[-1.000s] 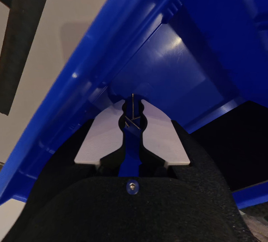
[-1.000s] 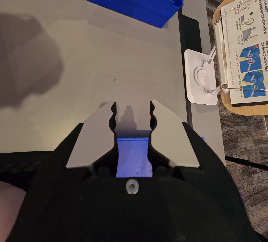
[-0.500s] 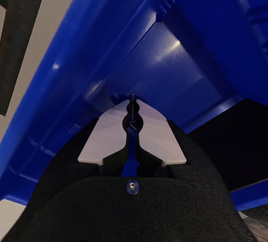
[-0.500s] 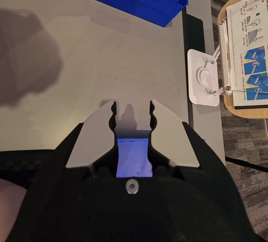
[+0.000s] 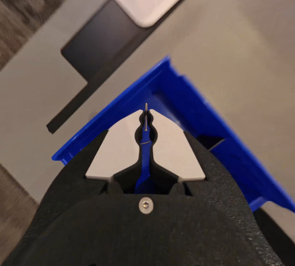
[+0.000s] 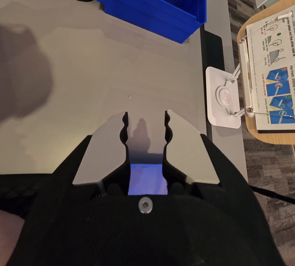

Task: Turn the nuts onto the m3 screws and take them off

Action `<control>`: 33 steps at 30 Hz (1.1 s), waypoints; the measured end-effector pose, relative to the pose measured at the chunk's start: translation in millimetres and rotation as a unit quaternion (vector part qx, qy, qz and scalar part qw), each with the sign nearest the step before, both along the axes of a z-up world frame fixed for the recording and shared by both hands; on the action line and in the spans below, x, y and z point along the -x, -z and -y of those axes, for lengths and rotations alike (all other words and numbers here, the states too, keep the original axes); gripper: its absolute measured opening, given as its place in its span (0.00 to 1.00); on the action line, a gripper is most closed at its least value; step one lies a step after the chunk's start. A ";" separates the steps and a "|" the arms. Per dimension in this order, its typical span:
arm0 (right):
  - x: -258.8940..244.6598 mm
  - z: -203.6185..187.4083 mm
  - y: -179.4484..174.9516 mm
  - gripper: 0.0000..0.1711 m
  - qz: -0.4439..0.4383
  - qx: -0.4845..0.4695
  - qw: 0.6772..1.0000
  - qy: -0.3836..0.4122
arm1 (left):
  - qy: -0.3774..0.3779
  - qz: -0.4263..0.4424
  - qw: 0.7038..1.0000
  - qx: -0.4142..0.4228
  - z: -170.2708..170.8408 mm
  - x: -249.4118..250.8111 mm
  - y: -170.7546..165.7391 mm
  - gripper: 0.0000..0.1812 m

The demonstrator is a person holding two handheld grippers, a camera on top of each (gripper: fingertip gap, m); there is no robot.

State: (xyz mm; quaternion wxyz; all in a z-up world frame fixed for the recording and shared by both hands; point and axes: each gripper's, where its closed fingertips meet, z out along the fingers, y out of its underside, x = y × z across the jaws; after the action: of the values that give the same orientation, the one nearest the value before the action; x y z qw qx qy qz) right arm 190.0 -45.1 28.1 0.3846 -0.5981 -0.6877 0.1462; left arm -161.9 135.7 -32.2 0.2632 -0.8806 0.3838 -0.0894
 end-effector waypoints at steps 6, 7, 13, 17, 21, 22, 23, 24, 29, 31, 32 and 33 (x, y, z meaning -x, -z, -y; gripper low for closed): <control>37.8 -6.4 -32.7 0.26 -0.126 0.026 0.992 -0.003 | 0.065 0.170 0.979 -0.088 47.2 -95.2 -90.3 0.01; 45.8 -5.8 -41.8 0.26 -0.163 0.042 0.986 -0.007 | 0.078 0.197 0.973 -0.093 59.4 -114.2 -99.5 0.01; 74.6 -5.3 -74.7 0.22 -0.316 0.140 0.938 -0.018 | 0.175 0.287 0.934 -0.118 129.2 -209.5 -127.0 0.01; 74.9 -5.1 -91.6 0.17 -0.391 0.193 0.899 -0.039 | 0.195 0.354 0.906 -0.125 157.7 -240.0 -137.5 0.01; 78.6 -4.4 -89.0 0.17 -0.393 0.205 0.895 -0.048 | 0.220 0.405 0.880 -0.113 175.2 -250.2 -137.5 0.01; 81.0 -4.3 -87.6 0.17 -0.393 0.203 0.896 -0.048 | 0.221 0.411 0.878 -0.109 176.4 -251.5 -135.7 0.01; 83.7 -4.4 -86.2 0.17 -0.392 0.204 0.896 -0.047 | 0.223 0.414 0.876 -0.106 176.8 -253.0 -134.4 0.01; 86.7 -4.3 -84.9 0.16 -0.393 0.208 0.894 -0.046 | 0.226 0.416 0.875 -0.102 177.5 -254.8 -134.3 0.01; 98.8 4.9 -75.2 0.16 -0.378 0.234 0.893 -0.076 | 0.238 0.434 0.864 -0.088 181.7 -261.7 -137.8 0.01; 102.1 0.9 -69.2 0.16 -0.372 0.229 0.897 -0.067 | 0.240 0.434 0.864 -0.088 181.7 -263.1 -136.6 0.01; 103.7 -0.2 -67.2 0.16 -0.372 0.232 0.896 -0.065 | 0.243 0.436 0.863 -0.083 182.7 -264.1 -135.9 0.01; 105.2 0.4 -65.9 0.16 -0.373 0.239 0.894 -0.068 | 0.243 0.437 0.862 -0.080 183.0 -265.1 -135.4 0.01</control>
State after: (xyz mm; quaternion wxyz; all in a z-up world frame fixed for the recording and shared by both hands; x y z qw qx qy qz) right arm 84.8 -45.5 94.0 0.4472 -0.5254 -0.4773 0.5441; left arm 103.1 -47.3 103.2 0.4437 -0.6055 0.4371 -0.4954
